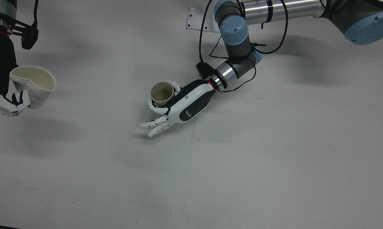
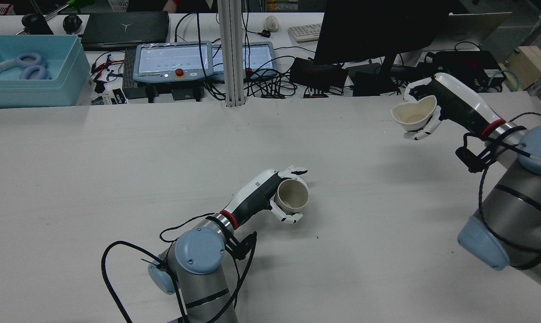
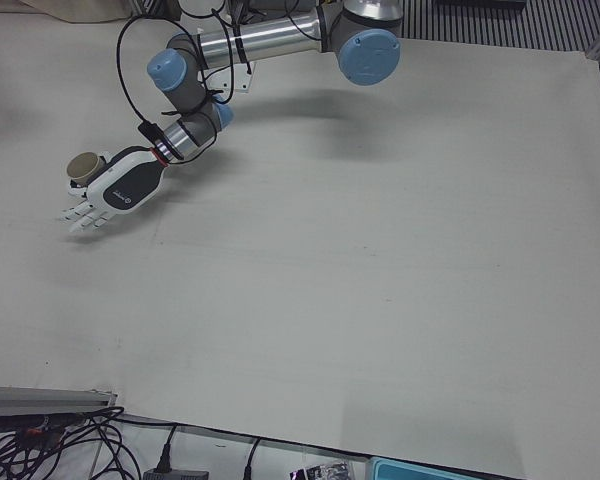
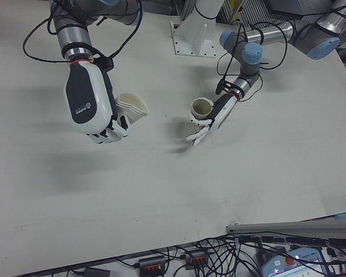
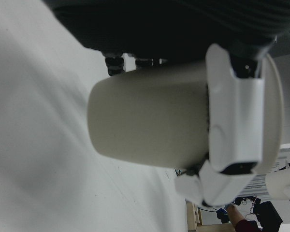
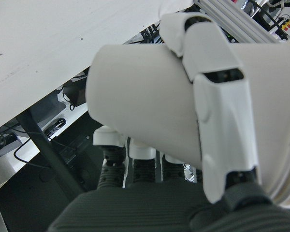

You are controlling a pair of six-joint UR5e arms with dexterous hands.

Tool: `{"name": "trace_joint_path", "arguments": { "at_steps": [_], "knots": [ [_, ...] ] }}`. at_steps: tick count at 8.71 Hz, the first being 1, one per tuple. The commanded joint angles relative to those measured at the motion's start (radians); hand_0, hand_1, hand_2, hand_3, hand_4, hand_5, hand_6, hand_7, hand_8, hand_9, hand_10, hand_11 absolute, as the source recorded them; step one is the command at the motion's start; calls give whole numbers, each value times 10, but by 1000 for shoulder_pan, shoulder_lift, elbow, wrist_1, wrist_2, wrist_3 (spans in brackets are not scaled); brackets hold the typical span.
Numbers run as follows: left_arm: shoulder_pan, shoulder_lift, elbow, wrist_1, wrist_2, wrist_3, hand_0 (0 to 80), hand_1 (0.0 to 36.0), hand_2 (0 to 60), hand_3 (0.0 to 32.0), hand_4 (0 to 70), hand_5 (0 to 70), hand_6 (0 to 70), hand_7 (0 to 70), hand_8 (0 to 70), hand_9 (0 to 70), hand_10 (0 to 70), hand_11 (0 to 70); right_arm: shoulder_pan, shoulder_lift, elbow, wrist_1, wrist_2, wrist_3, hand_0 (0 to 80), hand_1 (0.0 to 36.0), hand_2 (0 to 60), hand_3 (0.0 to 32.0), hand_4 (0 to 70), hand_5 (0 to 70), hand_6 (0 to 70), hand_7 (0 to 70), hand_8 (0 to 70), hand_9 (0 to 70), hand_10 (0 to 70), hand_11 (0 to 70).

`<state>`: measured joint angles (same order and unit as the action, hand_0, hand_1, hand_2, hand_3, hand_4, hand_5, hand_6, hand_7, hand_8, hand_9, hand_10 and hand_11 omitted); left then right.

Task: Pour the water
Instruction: 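Lift the white cup with the right hand toward the beige cup, then tilt the white cup over the beige cup with the right hand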

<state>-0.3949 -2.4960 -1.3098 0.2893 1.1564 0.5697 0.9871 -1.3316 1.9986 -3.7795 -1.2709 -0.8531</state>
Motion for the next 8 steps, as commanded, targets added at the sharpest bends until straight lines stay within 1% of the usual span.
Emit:
{"name": "trace_joint_path", "arguments": {
  "at_steps": [1,2,3,4,5,6,8],
  "knots": [
    [18,-61,95,-47,-29,22,696,359,600,0,700,700,126,159,46,37,53,95,-56,28,31,-94,28,-99,800,360,520,0,700,700,700,700,595,697,443,651],
    [18,-91,112,-47,-29,33,702,359,600,0,700,700,137,168,48,38,55,97,-79,63,43,-141,31,-137,800,360,523,0,700,700,700,700,588,689,437,642],
    [18,-108,118,-47,-29,39,704,360,600,0,700,700,141,171,49,39,54,97,-96,90,45,-167,33,-156,800,360,533,0,700,700,700,700,581,680,431,633],
    [18,-112,119,-47,-32,42,712,360,600,0,700,700,148,176,51,39,54,97,-114,123,46,-201,35,-184,800,360,542,0,700,700,700,700,581,680,430,631],
    [18,-119,119,-47,-41,56,720,360,600,0,700,700,154,182,52,40,53,95,-140,161,52,-251,53,-199,800,360,576,0,700,700,700,700,579,681,425,624],
    [18,-119,126,-48,-44,64,732,360,600,0,700,700,159,188,54,42,53,96,-171,173,74,-281,80,-210,800,360,600,0,700,700,700,700,575,677,418,614],
    [16,-121,124,-49,-43,62,724,360,600,0,700,700,160,187,54,40,53,94,-197,175,104,-322,94,-227,800,360,600,0,700,700,700,700,566,663,408,600]
  ]
}}
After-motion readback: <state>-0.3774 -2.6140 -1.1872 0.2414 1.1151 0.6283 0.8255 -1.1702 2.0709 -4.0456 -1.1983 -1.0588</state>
